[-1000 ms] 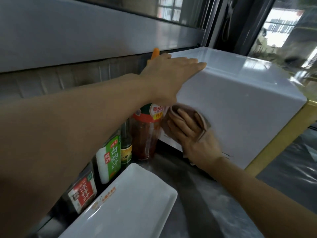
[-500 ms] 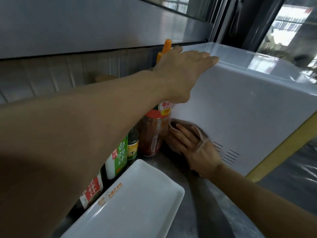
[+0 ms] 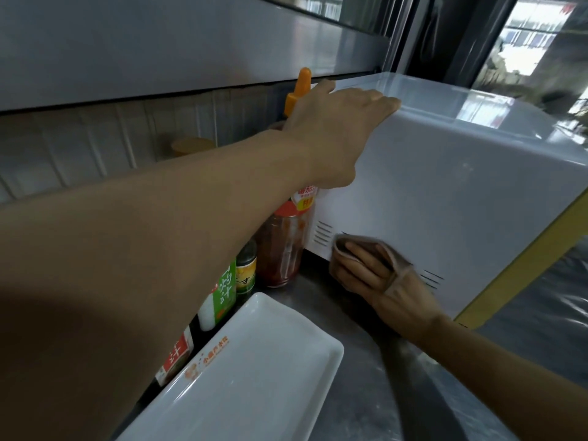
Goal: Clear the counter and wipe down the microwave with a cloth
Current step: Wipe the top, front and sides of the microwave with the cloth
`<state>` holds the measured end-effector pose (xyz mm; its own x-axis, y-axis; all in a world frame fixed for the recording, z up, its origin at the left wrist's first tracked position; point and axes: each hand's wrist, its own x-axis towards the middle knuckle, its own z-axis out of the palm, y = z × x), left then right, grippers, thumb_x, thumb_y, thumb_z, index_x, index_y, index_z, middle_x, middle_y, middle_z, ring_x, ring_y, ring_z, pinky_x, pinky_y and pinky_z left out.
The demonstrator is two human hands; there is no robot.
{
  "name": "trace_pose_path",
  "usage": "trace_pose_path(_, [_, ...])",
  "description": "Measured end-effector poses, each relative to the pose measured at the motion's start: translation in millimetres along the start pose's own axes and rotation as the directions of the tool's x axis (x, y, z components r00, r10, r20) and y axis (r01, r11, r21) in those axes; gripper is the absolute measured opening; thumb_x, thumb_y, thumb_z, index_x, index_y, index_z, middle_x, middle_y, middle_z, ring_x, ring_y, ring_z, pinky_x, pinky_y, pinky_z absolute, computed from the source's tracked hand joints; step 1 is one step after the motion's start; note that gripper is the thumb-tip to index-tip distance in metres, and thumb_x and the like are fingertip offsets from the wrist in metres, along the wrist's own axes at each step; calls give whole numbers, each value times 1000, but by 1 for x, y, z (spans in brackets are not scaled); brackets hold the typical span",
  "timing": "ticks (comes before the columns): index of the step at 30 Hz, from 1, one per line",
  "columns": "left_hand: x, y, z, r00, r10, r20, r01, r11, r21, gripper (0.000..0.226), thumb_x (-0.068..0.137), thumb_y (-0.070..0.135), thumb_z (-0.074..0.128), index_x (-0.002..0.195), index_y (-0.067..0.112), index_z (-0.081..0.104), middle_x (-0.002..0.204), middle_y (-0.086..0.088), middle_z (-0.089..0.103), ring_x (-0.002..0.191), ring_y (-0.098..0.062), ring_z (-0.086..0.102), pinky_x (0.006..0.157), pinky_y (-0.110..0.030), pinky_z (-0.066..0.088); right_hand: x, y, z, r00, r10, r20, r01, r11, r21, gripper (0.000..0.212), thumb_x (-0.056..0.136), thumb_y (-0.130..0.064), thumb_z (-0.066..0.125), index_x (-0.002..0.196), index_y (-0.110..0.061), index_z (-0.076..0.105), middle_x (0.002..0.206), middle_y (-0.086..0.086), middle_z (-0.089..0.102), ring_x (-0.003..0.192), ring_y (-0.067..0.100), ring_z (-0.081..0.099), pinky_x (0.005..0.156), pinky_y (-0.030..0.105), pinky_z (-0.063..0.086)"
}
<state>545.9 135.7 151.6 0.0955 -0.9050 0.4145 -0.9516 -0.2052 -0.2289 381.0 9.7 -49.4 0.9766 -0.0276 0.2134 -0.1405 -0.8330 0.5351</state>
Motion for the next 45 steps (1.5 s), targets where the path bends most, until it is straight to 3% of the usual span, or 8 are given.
trace_pose_path(6, [0,2,4,1000,-19,-14,19,1000,-6,93,80,19,64,151,25,5,159,1,12,146,-15,13,117,-40,7,57,-19,12,992,8,-125,0,998,69,41,102,-18,31,142,-12,39,151,11,32,144,25,21,119,40,14])
trace_pose_path(10, [-1,3,0,1000,-26,10,26,999,-22,92,80,19,64,151,24,5,159,1,12,146,-15,12,117,-41,5,11,-1,10,1000,-13,-27,13,1000,-1,80,72,2,69,144,-16,37,152,9,33,143,28,24,113,47,28])
trace_pose_path(16, [-2,6,0,999,-46,22,47,998,-41,95,79,21,67,151,23,5,159,-1,11,146,-17,12,117,-39,3,-101,36,6,983,-133,-129,98,964,-246,65,81,-3,33,144,-17,27,159,2,8,147,28,-1,118,46,-1])
trace_pose_path(27, [-1,13,0,998,-58,-33,57,998,-40,91,75,20,69,149,20,16,156,-4,22,144,-21,20,115,-40,12,-1,-1,-14,991,-55,122,87,958,-272,65,87,-18,57,146,-25,31,158,-1,17,146,29,7,105,51,-31])
trace_pose_path(35, [-1,14,-10,995,-67,79,68,998,-6,92,77,25,67,150,17,12,157,-7,17,144,-25,19,114,-48,16,-131,38,-2,998,9,-56,-8,1000,10,51,97,0,26,141,-19,42,152,-15,30,141,12,26,117,33,17])
trace_pose_path(40, [-6,51,-16,997,-47,-54,43,996,-81,89,77,25,66,149,18,15,157,-4,21,142,-23,22,115,-47,15,-132,41,-13,997,74,19,-76,924,376,42,103,-29,29,145,-29,31,154,-24,18,143,1,17,116,14,9])
trace_pose_path(43, [-2,68,-10,998,-44,-32,40,991,-131,89,80,25,64,150,24,10,158,1,12,146,-20,11,117,-45,11,-95,36,-8,998,48,-45,-49,999,-14,50,99,-27,26,148,-23,22,151,-21,26,146,16,12,119,31,1])
trace_pose_path(45, [-1,72,-4,996,-89,-30,83,982,-169,89,80,24,63,150,26,8,159,4,9,147,-18,6,117,-46,12,-66,31,-9,998,-68,-10,66,986,-153,55,86,-22,43,141,-19,42,146,-9,41,140,23,32,115,40,6])
